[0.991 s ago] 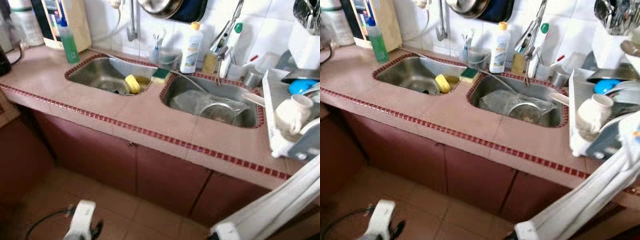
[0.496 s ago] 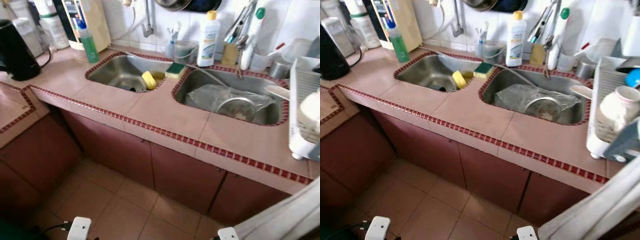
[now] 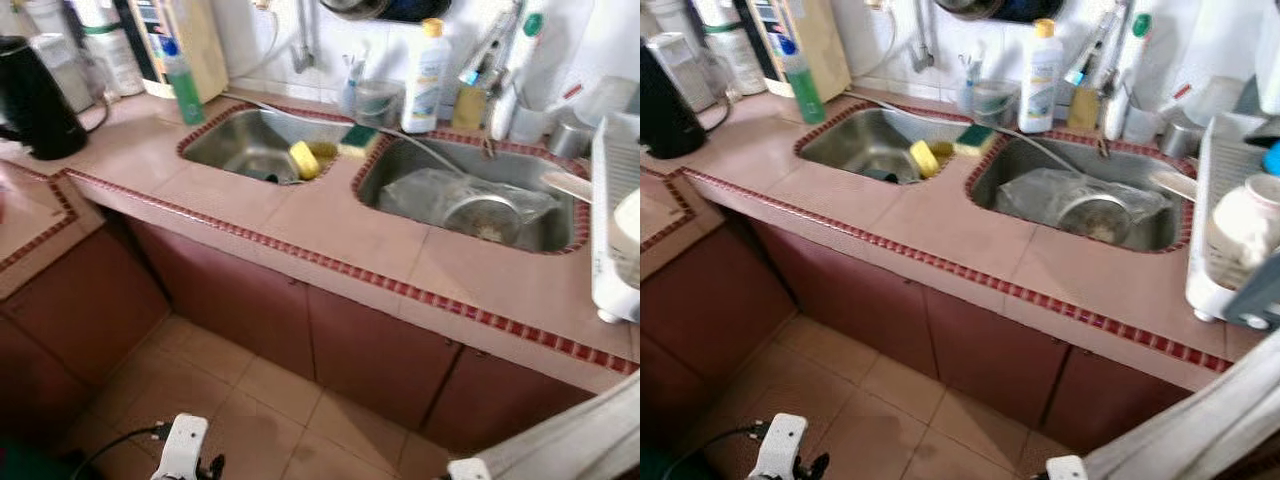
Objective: Kitchen organization
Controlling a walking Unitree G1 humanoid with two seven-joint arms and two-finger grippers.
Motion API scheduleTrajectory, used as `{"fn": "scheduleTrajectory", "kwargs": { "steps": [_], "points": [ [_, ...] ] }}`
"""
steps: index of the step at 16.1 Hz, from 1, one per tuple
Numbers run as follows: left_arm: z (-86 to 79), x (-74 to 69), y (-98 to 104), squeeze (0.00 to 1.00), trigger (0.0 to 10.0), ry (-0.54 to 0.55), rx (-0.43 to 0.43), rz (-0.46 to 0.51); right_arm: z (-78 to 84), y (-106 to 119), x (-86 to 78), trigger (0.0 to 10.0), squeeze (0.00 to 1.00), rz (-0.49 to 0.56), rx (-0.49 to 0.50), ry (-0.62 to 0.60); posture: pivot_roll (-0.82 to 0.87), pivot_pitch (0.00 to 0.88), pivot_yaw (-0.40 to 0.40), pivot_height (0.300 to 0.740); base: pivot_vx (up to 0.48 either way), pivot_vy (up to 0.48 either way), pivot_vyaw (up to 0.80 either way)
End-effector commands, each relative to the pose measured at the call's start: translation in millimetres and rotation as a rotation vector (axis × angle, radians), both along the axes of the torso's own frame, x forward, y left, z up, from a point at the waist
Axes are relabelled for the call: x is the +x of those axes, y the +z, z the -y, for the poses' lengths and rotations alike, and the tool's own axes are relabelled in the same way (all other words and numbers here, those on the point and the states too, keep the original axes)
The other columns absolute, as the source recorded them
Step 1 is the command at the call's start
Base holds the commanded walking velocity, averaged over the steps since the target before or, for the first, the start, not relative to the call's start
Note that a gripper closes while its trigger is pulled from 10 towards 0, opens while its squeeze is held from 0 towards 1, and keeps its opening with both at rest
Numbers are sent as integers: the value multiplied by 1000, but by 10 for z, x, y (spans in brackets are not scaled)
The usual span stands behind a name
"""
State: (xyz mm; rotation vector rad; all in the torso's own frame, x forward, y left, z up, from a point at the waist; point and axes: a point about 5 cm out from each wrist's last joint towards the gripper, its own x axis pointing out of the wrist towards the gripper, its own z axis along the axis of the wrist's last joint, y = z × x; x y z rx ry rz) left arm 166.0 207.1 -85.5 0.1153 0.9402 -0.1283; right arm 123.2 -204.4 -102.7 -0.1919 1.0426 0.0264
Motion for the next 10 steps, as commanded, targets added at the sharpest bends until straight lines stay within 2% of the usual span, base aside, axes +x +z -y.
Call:
{"fn": "scheduleTrajectory", "kwargs": {
  "steps": [1, 3, 5, 10],
  "points": [
    [-67, -25, -4, 0, 10000, -13, 32, -24, -45, -5, 5, 10000, 0, 6, 18, -18, -53, 27, 63, 740, 0, 0, 0],
    [-19, -74, -35, 0, 10000, -66, 41, -52, 7, -1, -14, 10000, 0, 10, 13, -53, -75, 23, 73, 740, 0, 0, 0],
    [59, -192, -92, 0, 10000, -153, 40, -96, 42, -10, -76, 10000, 0, 13, 7, -89, -102, 20, 90, 740, 0, 0, 0],
    [104, -213, -107, 0, 10000, -212, 49, -114, 49, -55, -226, 10000, 0, -32, -3, -138, -144, 21, 115, 740, 0, 0, 0]
  ]
}}
